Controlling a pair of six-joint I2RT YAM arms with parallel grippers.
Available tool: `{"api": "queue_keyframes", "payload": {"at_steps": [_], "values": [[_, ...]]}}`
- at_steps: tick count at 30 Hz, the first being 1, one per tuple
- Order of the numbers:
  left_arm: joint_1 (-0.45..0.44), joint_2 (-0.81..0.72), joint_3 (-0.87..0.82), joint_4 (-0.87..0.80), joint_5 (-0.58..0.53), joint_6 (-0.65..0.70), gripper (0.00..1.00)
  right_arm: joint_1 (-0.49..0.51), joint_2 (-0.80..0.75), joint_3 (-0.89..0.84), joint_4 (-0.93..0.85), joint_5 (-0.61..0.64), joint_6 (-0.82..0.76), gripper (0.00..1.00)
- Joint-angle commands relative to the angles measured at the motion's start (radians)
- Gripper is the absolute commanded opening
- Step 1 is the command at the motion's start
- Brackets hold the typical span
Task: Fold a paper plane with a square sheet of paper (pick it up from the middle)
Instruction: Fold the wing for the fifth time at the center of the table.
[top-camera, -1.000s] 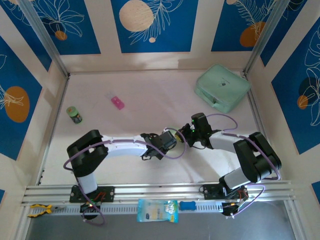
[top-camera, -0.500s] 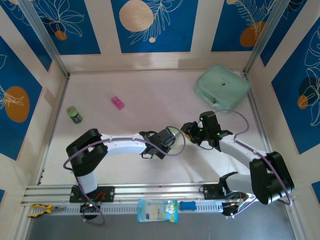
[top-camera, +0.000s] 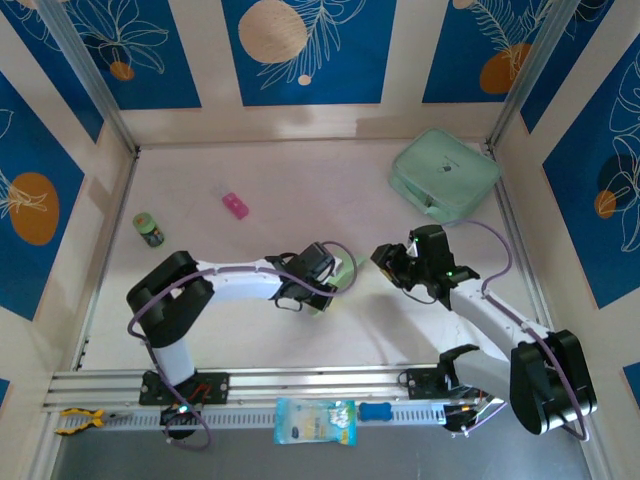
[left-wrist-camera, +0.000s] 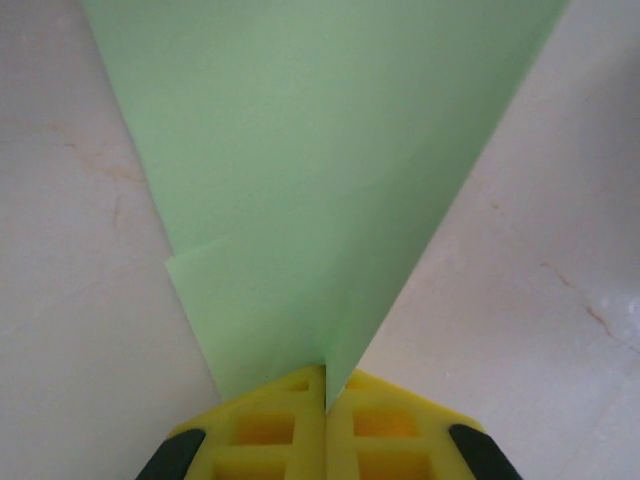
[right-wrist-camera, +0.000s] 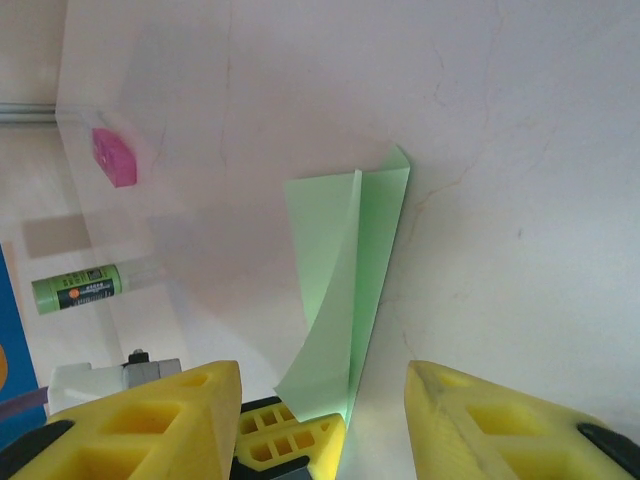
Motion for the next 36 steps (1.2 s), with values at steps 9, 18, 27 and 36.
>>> {"api": "queue_keyframes", "payload": {"at_steps": [9, 18, 27, 36], "values": [[0.049, 0.047, -0.028, 0.092, 0.196, -0.055, 0.0, 0.037, 0.127, -0.018, 0.162, -0.154, -0.075, 0.43], [0.083, 0.096, -0.043, 0.136, 0.282, -0.091, 0.0, 0.099, 0.184, -0.033, 0.227, -0.152, -0.135, 0.26], [0.11, 0.118, -0.055, 0.166, 0.342, -0.116, 0.0, 0.15, 0.225, -0.062, 0.289, -0.204, -0.142, 0.13], [0.128, 0.123, -0.071, 0.186, 0.372, -0.131, 0.0, 0.179, 0.34, -0.037, 0.373, -0.241, -0.147, 0.11]]}}
